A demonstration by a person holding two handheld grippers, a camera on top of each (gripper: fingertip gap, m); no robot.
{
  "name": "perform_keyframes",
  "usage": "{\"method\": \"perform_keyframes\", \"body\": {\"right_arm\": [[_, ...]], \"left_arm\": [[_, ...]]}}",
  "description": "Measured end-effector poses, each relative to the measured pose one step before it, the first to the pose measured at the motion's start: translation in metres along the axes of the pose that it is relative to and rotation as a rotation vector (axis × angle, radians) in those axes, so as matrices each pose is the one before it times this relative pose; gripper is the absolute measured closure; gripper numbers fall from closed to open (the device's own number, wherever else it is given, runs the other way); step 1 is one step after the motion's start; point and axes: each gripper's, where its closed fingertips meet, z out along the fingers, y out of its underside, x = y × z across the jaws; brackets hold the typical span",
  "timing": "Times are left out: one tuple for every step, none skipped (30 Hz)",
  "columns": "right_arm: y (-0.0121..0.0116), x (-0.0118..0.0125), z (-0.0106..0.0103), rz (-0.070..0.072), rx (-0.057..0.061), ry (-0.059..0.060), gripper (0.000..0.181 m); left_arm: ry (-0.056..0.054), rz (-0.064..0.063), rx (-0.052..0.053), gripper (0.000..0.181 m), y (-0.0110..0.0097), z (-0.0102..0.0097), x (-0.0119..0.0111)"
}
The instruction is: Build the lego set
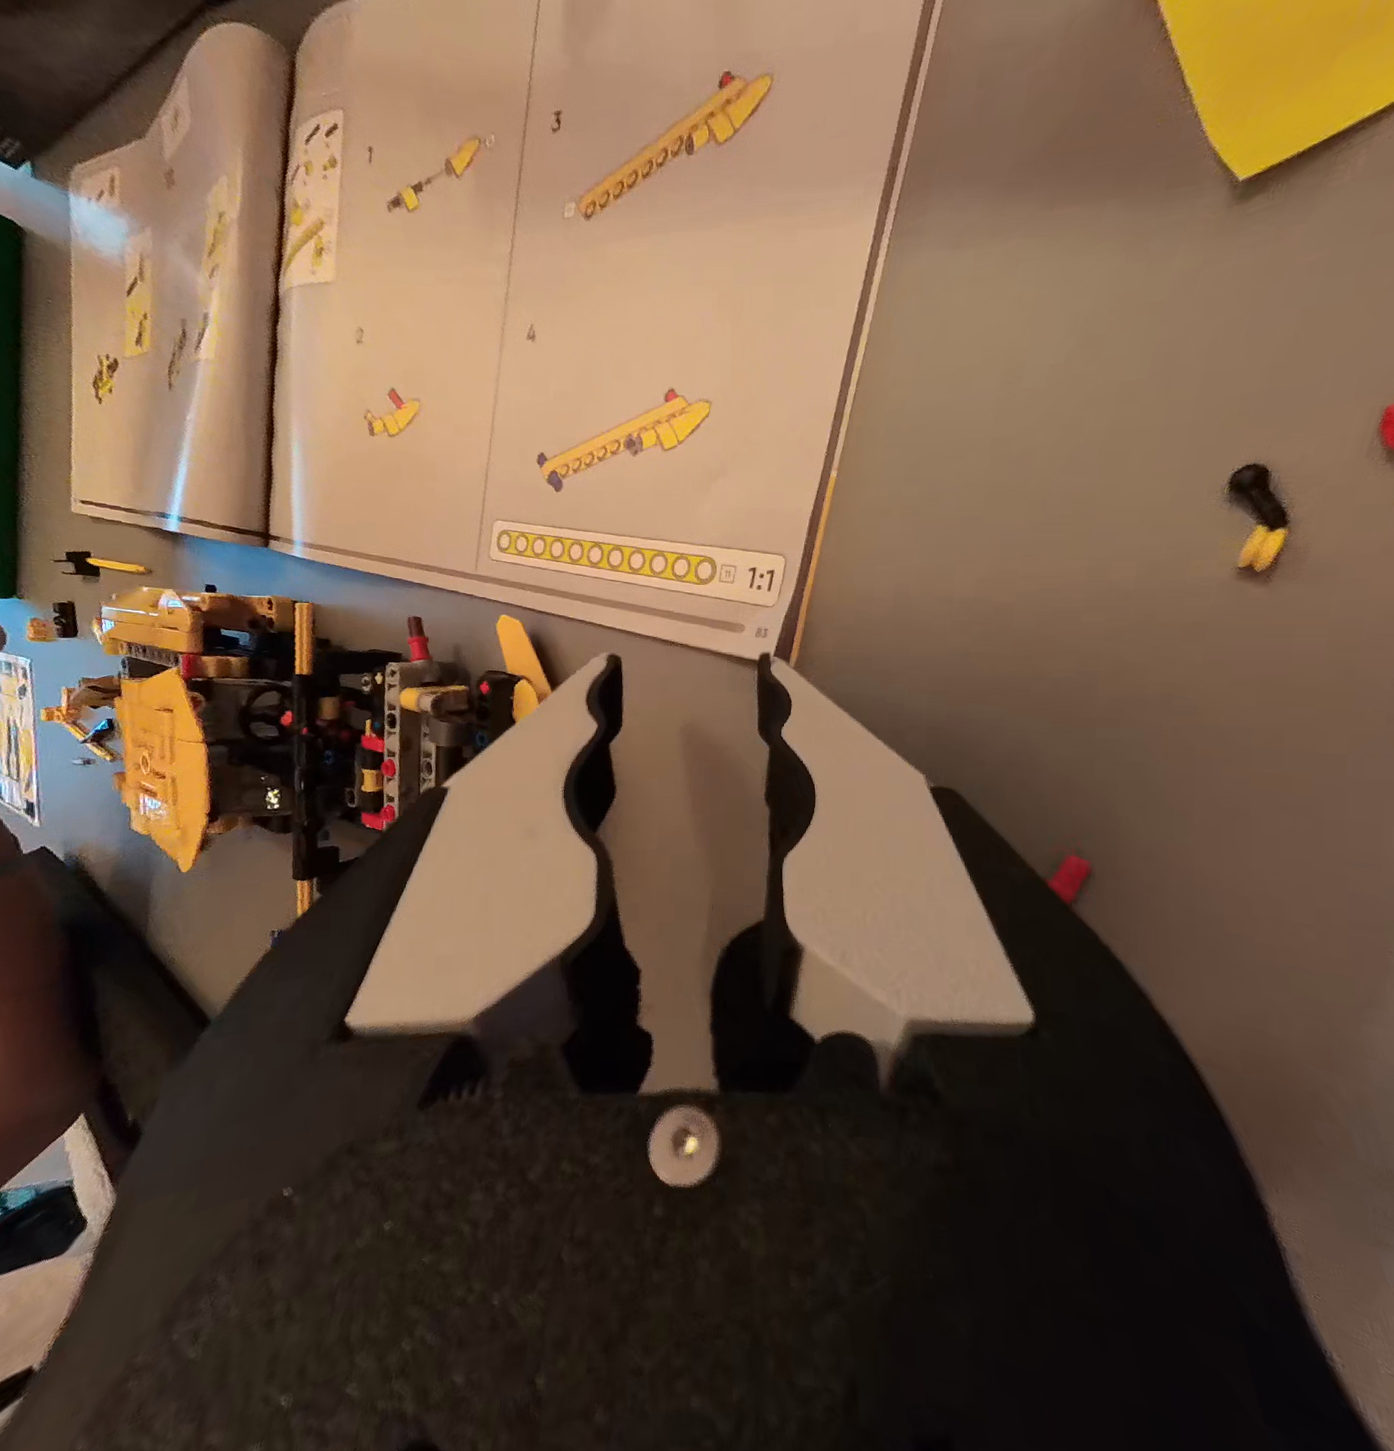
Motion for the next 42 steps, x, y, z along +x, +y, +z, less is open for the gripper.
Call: {"method": "perform_keyframes", "body": {"right_arm": [[-0.00063, 0.00046, 0.00003, 0.0028, 0.0040, 0.0016, 0.148], [0.00038, 0.00084, 0.00031, -0.0027, -0.0017, 0.0045, 0.148], [0.00064, 0.00096, 0.00053, -0.0011, -0.0032, 0.0041, 0.148], [0.00105, 0.00144, 0.00084, 0.0022, -0.0053, 0.0050, 0.148], [0.00164, 0.00171, 0.00099, 0.0009, -0.0088, 0.0056, 0.147], [0.00037, -0.00004, 0.00069, 0.0004, -0.0008, -0.0048, 0.147], [-0.00105, -0.00173, 0.00022, 0.0025, 0.0070, -0.0143, 0.147], [-0.00112, -0.00120, -0.00037, 0.0025, 0.0055, -0.0089, 0.147], [-0.00121, -0.00044, -0.00077, -0.0027, 0.0056, -0.0010, 0.148], [-0.00124, -0.00009, -0.00093, -0.0036, 0.0054, 0.0034, 0.149], [-0.00084, -0.00054, -0.00066, -0.0029, 0.0028, 0.0012, 0.149], [-0.00036, -0.00101, -0.00023, -0.0038, 0.0010, -0.0009, 0.149], [-0.00052, -0.00062, -0.00007, -0.0032, 0.0023, 0.0002, 0.149], [-0.00035, -0.00062, 0.00028, -0.0017, 0.0018, -0.0014, 0.149], [-0.00011, -0.00023, 0.00053, 0.0007, 0.0012, -0.0005, 0.149], [-0.00017, -0.00001, 0.00054, -0.0007, -0.0005, -0.0001, 0.149], [-0.00089, 0.00113, 0.00029, -0.0006, 0.0045, 0.0060, 0.150], [-0.00096, 0.00038, 0.00030, 0.0013, 0.0036, 0.0010, 0.152], [-0.00015, 0.00042, 0.00064, 0.0038, -0.0012, -0.0008, 0.152], [0.00041, 0.00156, 0.00087, 0.0030, -0.0047, 0.0069, 0.152], [0.00064, 0.00127, 0.00115, -0.0005, -0.0055, 0.0074, 0.153], [0.00045, 0.00001, 0.00124, -0.0022, -0.0052, 0.0019, 0.152], [-0.00075, -0.00010, 0.00064, -0.0022, 0.0039, 0.0025, 0.154], [-0.00105, 0.00138, 0.00006, -0.0018, 0.0042, 0.0108, 0.157], [-0.00031, 0.00168, -0.00002, -0.0036, -0.0002, 0.0110, 0.161], [-0.00044, 0.00170, 0.00031, -0.0042, 0.0002, 0.0093, 0.166], [-0.00035, 0.00274, 0.00035, -0.0045, -0.0003, 0.0147, 0.174], [0.00047, 0.00199, 0.00051, -0.0082, -0.0053, 0.0115, 0.179], [-0.00070, -0.00045, 0.00034, -0.0094, 0.0015, -0.0019, 0.181], [-0.00168, -0.00078, -0.00056, -0.0033, 0.0096, -0.0024, 0.181], [-0.00075, -0.00059, -0.00065, -0.0038, 0.0024, 0.0017, 0.181], [-0.00063, -0.00077, -0.00064, -0.0115, 0.0015, 0.0043, 0.181], [-0.00098, -0.00118, -0.00097, -0.0118, 0.0035, 0.0033, 0.181], [-0.00149, -0.00245, -0.00150, -0.0111, 0.0065, -0.0004, 0.181], [-0.00257, -0.00521, -0.00219, -0.0188, 0.0102, -0.0096, 0.181], [-0.00441, -0.00883, -0.00263, -0.0412, 0.0206, -0.0154, 0.181], [-0.00393, -0.00946, -0.00197, -0.0601, 0.0167, -0.0018, 0.181], [-0.00232, -0.00990, -0.00096, -0.0688, -0.0016, 0.0082, 0.181], [-0.00266, -0.01301, 0.00039, -0.0940, -0.0014, 0.0011, 0.181], [-0.00437, -0.01430, 0.00181, -0.1055, 0.0051, 0.0014, 0.181], [-0.00514, -0.01073, 0.00266, -0.0731, 0.0002, 0.0216, 0.181], [-0.00829, -0.01188, 0.00259, -0.0576, 0.0066, 0.0072, 0.181]], "left_arm": [[0.0093, -0.0152, 0.0051, 0.146, -0.00051, -0.00002, 0.00040], [0.0084, -0.0109, 0.0041, 0.146, -0.00018, 0.00009, 0.00064], [0.0040, -0.0039, -0.0004, 0.146, 0.00023, 0.00016, 0.00040], [-0.0032, 0.0034, -0.0046, 0.146, 0.00097, 0.00044, -0.00032], [-0.0053, 0.0087, -0.0067, 0.146, 0.00125, 0.00048, -0.00036], [-0.0039, 0.0094, -0.0057, 0.146, 0.00107, 0.00052, 0.00014], [-0.0024, 0.0062, -0.0034, 0.146, 0.00072, 0.00047, 0.00028], [0.0005, 0.0022, -0.0019, 0.146, 0.00050, 0.00037, 0.00068], [0.0025, 0.0001, 0.0000, 0.146, 0.00007, 0.00020, 0.00094], [0.0023, 0.0000, 0.0015, 0.146, -0.00033, 0.00012, 0.00080], [0.0013, 0.0006, 0.0013, 0.146, -0.00029, 0.00001, 0.00059], [0.0005, 0.0007, 0.0009, 0.146, -0.00023, -0.00008, 0.00033], [0.0005, 0.0002, 0.0013, 0.146, -0.00037, -0.00032, 0.00019], [0.0003, -0.0009, 0.0017, 0.146, -0.00032, -0.00015, -0.00007], [0.0011, -0.0016, 0.0005, 0.146, -0.00010, -0.00015, -0.00013], [0.0011, -0.0019, -0.0003, 0.146, 0.00008, -0.00015, -0.00021], [-0.0002, -0.0020, -0.0001, 0.146, 0.00021, -0.00005, -0.00050], [-0.0001, -0.0021, -0.0003, 0.147, 0.00021, 0.00011, -0.00042], [0.0002, -0.0016, -0.0009, 0.146, 0.00041, 0.00006, -0.00034], [0.0001, -0.0005, -0.0015, 0.146, 0.00037, 0.00018, -0.00033], [-0.0007, 0.0005, -0.0018, 0.146, 0.00046, 0.00025, -0.00018], [-0.0006, 0.0009, -0.0013, 0.146, 0.00031, 0.00032, -0.00005], [-0.0001, 0.0008, -0.0016, 0.146, 0.00035, 0.00030, 0.00004], [0.0001, 0.0006, -0.0021, 0.146, 0.00039, 0.00045, 0.00014], [-0.0004, 0.0007, -0.0015, 0.146, 0.00035, 0.00037, 0.00013], [0.0002, 0.0012, -0.0014, 0.146, 0.00032, 0.00038, 0.00017], [0.0002, 0.0014, -0.0017, 0.146, 0.00039, 0.00042, 0.00029], [-0.0003, 0.0012, -0.0019, 0.146, 0.00045, 0.00049, 0.00003], [-0.0005, 0.0006, -0.0022, 0.146, 0.00047, 0.00041, -0.00009], [-0.0016, -0.0009, -0.0030, 0.146, 0.00072, 0.00041, -0.00048], [-0.0008, -0.0030, -0.0029, 0.146, 0.00072, 0.00044, -0.00054], [0.0010, -0.0048, -0.0017, 0.146, 0.00062, 0.00037, -0.00058], [0.0008, -0.0059, 0.0000, 0.146, 0.00038, 0.00027, -0.00082], [0.0007, -0.0082, 0.0010, 0.147, 0.00039, 0.00028, -0.00096], [0.0022, -0.0139, -0.0010, 0.147, 0.00063, 0.00040, -0.00104], [0.0069, -0.0217, -0.0029, 0.146, 0.00088, 0.00058, -0.00063], [0.0145, -0.0309, -0.0012, 0.146, 0.00068, 0.00063, 0.00033], [0.0221, -0.0408, -0.0006, 0.146, 0.00062, 0.00093, 0.00097], [0.0345, -0.0468, -0.0013, 0.146, 0.00075, 0.00135, 0.00258], [0.0379, -0.0499, 0.0023, 0.145, 0.00016, 0.00158, 0.00301], [0.0333, -0.0488, 0.0068, 0.144, -0.00073, 0.00197, 0.00237], [0.0295, -0.0425, 0.0058, 0.140, -0.00066, 0.00248, 0.00212]]}}
